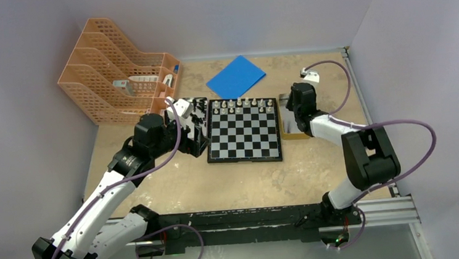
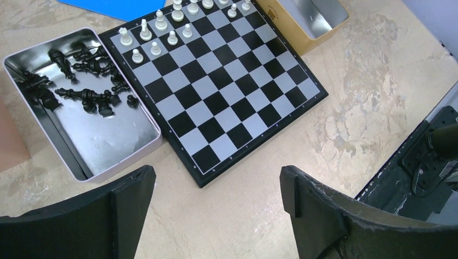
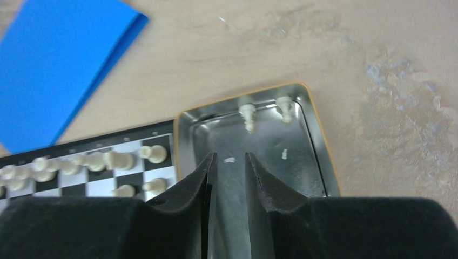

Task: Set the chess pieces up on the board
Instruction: Pick up the chess piece from the storage box.

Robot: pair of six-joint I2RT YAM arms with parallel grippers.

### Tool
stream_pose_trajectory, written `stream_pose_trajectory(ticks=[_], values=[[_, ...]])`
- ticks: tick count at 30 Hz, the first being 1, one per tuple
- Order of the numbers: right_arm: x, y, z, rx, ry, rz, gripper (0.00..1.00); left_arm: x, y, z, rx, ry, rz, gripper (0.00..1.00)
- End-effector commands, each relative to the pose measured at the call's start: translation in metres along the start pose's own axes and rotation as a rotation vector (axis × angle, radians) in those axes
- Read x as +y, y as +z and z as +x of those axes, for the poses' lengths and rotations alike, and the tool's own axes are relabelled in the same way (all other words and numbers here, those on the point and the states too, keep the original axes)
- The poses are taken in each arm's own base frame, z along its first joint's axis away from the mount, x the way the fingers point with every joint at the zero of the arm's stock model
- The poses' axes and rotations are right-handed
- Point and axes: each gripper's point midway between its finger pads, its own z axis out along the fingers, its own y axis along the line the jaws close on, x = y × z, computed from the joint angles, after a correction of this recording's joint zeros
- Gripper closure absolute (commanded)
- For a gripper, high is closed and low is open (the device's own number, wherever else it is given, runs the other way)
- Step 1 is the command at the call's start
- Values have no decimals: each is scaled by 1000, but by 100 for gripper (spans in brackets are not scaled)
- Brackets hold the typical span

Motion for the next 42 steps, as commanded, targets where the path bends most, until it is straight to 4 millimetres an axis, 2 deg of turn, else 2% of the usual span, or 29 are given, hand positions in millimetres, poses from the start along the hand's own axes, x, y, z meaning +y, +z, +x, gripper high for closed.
stream_pose_trajectory(ticks=[1, 4, 8, 13, 15, 20, 26, 35, 42], values=[[3, 19, -13, -39, 8, -15, 70, -3, -1, -14, -46, 25, 17, 13], [1, 28, -17, -29, 73, -4, 68, -4, -4, -18, -61, 25, 17, 11], [0, 36, -8, 15, 157, 25, 68, -2, -7, -21, -81, 29, 2, 10], [-7, 52, -6, 38, 164, 46, 67, -5, -8, -20, -80, 36, 16, 10], [-7, 56, -7, 47, 149, 32, 66, -5, -9, -21, -83, 39, 17, 10], [-15, 63, 9, 135, 21, 51, 66, -4, -12, -24, -93, 48, 9, 10], [-15, 65, 6, 126, -80, 24, 66, -3, -14, -25, -104, 53, 1, 10], [-18, 77, 19, 161, -129, 27, 69, -2, -15, -26, -108, 57, -8, 10], [-20, 81, 19, 160, -140, 41, 70, -1, -14, -26, -104, 58, -10, 10]])
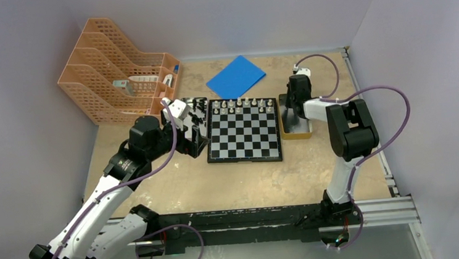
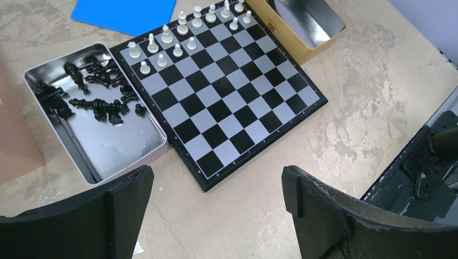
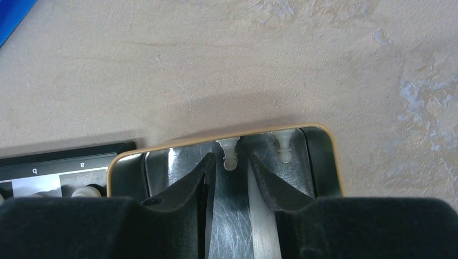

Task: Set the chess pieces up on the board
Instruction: Pick up the chess piece from the storage box.

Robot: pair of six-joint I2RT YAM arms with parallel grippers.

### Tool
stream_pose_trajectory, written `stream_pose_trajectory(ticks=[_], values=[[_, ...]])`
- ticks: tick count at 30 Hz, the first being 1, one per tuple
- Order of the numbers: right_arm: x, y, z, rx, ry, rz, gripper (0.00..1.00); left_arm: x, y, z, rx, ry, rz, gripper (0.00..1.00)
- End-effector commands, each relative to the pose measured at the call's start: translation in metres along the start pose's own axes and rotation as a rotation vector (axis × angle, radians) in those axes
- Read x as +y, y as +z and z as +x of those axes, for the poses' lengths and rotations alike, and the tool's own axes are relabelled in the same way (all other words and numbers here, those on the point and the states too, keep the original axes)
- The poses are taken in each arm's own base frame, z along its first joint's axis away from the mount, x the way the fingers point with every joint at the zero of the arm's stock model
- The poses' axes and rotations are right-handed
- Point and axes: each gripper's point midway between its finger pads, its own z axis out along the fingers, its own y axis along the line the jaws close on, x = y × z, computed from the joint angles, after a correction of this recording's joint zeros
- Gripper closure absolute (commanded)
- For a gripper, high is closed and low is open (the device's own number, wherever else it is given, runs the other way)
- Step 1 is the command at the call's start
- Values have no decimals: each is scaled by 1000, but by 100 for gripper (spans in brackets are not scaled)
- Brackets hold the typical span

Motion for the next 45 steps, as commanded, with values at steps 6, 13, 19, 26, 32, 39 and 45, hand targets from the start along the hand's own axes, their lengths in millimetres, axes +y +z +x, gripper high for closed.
stream_pose_trajectory(ticks=[6, 13, 19, 26, 32, 39, 45], values=[[3, 3, -25, -54, -11, 2, 72, 1, -3, -16, -59, 36, -4, 11], [2, 7, -21, -43, -17, 10, 74, 1, -2, -15, -54, 36, -3, 11], [2, 6, -21, -36, -23, 11, 81, 3, -2, -15, -52, 39, -17, 12], [-8, -15, -38, -73, -4, 52, 90, -1, 6, -14, -49, 35, 13, 12], [-9, -28, -40, -48, -1, 52, 92, -6, 15, -5, -5, 28, 62, 7], [0, -61, -56, -77, 10, -32, 92, -12, 14, -2, 5, 11, 100, 0], [26, -109, -93, -161, 14, -211, 93, -19, 13, -6, -39, -11, 135, 1]])
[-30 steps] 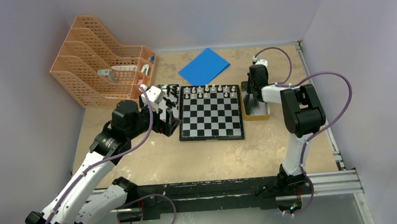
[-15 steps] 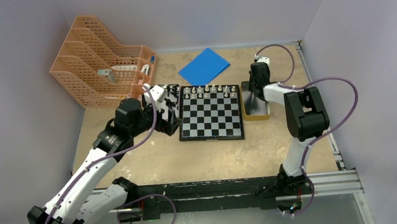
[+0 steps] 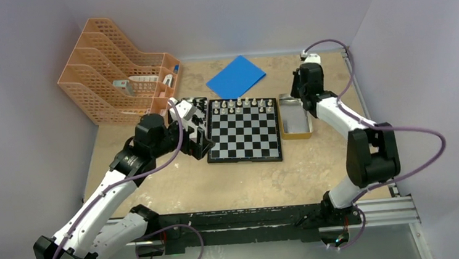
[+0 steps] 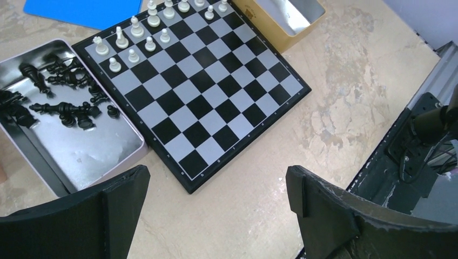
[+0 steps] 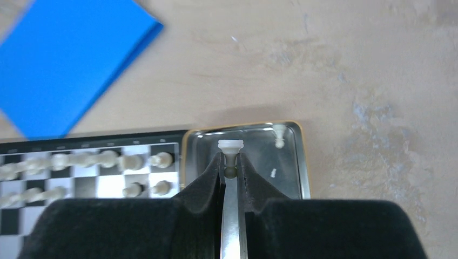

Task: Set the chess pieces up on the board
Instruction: Pick up the chess piece from the storage box, then place the chess piece on the chessboard.

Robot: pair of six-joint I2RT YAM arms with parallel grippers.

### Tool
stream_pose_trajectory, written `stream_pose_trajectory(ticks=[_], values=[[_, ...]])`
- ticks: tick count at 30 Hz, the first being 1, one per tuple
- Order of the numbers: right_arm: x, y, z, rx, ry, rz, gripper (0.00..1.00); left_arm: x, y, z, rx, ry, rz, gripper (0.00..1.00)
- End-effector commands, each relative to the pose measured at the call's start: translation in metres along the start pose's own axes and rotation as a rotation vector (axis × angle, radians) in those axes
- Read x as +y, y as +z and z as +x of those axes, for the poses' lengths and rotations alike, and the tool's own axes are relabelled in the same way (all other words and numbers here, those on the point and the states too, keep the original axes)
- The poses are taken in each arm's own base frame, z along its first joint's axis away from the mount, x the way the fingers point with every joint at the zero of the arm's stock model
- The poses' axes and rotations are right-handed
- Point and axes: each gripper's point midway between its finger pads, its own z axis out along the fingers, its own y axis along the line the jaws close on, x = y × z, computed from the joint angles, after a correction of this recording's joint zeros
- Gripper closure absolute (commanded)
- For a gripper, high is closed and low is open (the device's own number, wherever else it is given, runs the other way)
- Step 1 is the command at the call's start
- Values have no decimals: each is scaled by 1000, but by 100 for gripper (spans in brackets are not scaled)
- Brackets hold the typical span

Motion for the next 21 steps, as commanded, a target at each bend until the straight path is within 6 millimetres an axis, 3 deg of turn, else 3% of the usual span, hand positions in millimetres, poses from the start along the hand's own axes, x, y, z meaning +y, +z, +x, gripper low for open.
stream_pose_trajectory(ticks=[1, 6, 9, 16, 21], values=[[32, -40, -41, -86, 8, -184, 93, -10, -1, -19, -92, 2, 52, 2], [84, -86, -53, -110, -31, -429, 93, -27, 1, -29, -178, 113, 173, 10], [116, -116, -50, -108, -62, -601, 94, -52, -1, -46, -254, 254, 334, 13], [179, -189, -8, -15, -135, -1025, 94, -80, 3, -62, -304, 584, 548, 18], [191, -224, 24, 66, -202, -1199, 93, -84, 13, -51, -319, 807, 618, 24]])
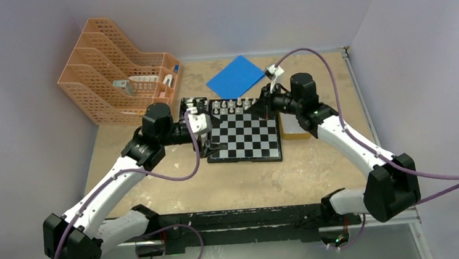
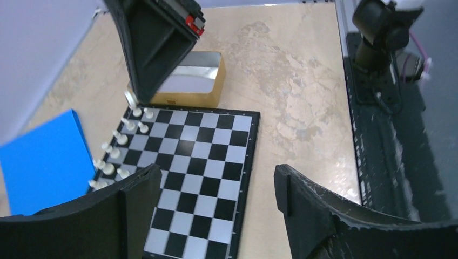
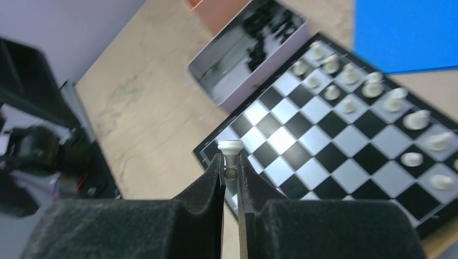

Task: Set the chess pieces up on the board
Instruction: Place the chess piece on the chessboard.

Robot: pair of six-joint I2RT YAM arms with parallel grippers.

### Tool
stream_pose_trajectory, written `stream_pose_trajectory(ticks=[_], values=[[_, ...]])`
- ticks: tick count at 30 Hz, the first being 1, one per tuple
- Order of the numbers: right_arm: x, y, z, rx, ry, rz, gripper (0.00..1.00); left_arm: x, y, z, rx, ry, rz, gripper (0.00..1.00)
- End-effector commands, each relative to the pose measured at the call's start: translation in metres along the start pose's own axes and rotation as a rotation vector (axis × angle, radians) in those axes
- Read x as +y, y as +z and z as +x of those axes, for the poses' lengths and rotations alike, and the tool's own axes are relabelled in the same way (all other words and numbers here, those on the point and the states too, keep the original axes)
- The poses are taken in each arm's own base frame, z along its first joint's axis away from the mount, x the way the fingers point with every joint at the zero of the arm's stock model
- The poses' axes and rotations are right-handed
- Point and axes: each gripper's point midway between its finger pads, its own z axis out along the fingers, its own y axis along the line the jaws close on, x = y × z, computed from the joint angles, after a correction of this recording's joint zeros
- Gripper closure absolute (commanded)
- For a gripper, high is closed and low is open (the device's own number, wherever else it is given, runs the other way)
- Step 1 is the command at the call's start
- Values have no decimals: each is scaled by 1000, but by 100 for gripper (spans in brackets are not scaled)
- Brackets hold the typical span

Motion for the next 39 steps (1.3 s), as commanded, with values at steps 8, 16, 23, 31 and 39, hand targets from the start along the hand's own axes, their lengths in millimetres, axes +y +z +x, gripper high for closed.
stream_pose_trajectory(ticks=[8, 16, 23, 31, 39], values=[[104, -16, 38, 139, -79, -433, 92, -3, 25, -20, -79, 621, 227, 33], [124, -12, 44, 192, -114, -474, 92, 0, 38, -16, -53, 675, 278, 36], [128, -17, 38, 163, -127, -469, 92, -3, 34, 4, 1, 685, 297, 37], [132, -19, 35, 149, -129, -490, 94, -8, 36, 3, -9, 701, 316, 49], [139, -27, 26, 117, -143, -501, 94, -7, 34, 2, 9, 690, 298, 62]])
